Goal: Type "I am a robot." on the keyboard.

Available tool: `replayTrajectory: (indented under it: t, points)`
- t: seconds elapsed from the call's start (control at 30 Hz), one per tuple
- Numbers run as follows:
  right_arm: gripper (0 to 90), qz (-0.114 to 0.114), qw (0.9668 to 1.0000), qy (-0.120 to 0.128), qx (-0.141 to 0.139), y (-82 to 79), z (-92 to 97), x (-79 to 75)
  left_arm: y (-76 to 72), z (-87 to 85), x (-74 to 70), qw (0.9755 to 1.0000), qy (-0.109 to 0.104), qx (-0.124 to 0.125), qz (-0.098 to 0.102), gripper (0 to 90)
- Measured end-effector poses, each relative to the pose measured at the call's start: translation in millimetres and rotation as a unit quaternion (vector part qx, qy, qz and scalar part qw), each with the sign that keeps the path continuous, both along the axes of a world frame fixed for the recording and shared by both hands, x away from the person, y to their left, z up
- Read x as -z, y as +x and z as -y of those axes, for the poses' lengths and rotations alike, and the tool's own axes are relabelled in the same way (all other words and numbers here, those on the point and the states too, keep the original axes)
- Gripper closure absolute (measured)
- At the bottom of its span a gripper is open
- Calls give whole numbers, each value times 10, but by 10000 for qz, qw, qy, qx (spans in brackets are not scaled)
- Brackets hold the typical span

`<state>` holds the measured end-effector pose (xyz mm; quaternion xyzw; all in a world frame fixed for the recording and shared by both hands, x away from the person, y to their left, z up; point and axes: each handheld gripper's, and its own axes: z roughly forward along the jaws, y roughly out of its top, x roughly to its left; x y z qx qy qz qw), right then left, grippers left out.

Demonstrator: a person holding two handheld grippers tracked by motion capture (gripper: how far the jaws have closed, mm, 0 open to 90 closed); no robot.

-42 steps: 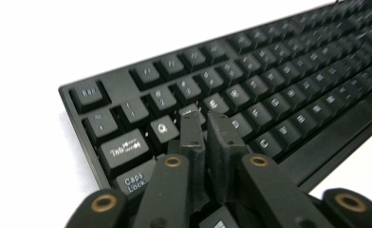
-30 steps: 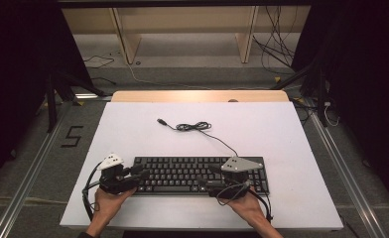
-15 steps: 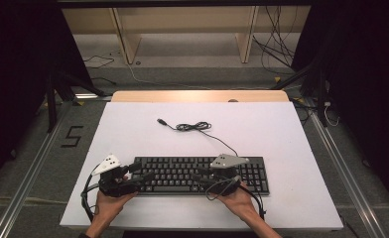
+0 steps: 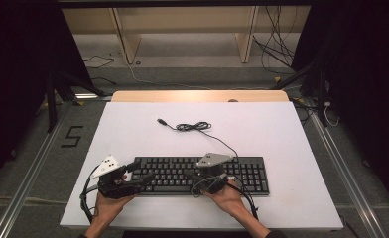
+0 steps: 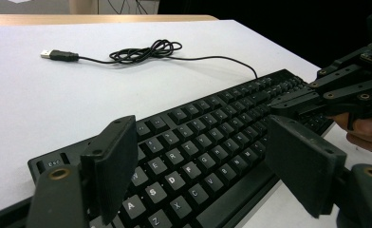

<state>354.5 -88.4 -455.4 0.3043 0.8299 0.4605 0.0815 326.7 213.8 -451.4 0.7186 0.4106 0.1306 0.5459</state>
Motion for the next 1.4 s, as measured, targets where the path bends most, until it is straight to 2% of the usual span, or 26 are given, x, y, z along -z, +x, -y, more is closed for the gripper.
replayTrajectory:
  t: [0.57,0.93,1.1,1.17,1.27,1.4]
  points:
    - [900,-188,9994,-275,-88,50,-160,121,-6,-9,-2,10000,-13,-33,60,251]
    - [900,-282,9980,-556,-73,76,-217,207,1,-16,3,10000,15,-45,44,251]
    - [900,-269,9975,-645,-76,85,-230,239,-2,-16,2,10000,16,-45,55,251]
    - [900,-238,9968,-759,-116,84,-239,257,-1,-17,2,10000,11,-48,52,251]
    - [900,-155,9969,-767,-128,68,-244,268,-3,-16,2,10000,15,-47,58,251]
    - [900,-193,9969,-757,-103,67,-243,263,-5,-17,0,10000,13,-58,66,251]
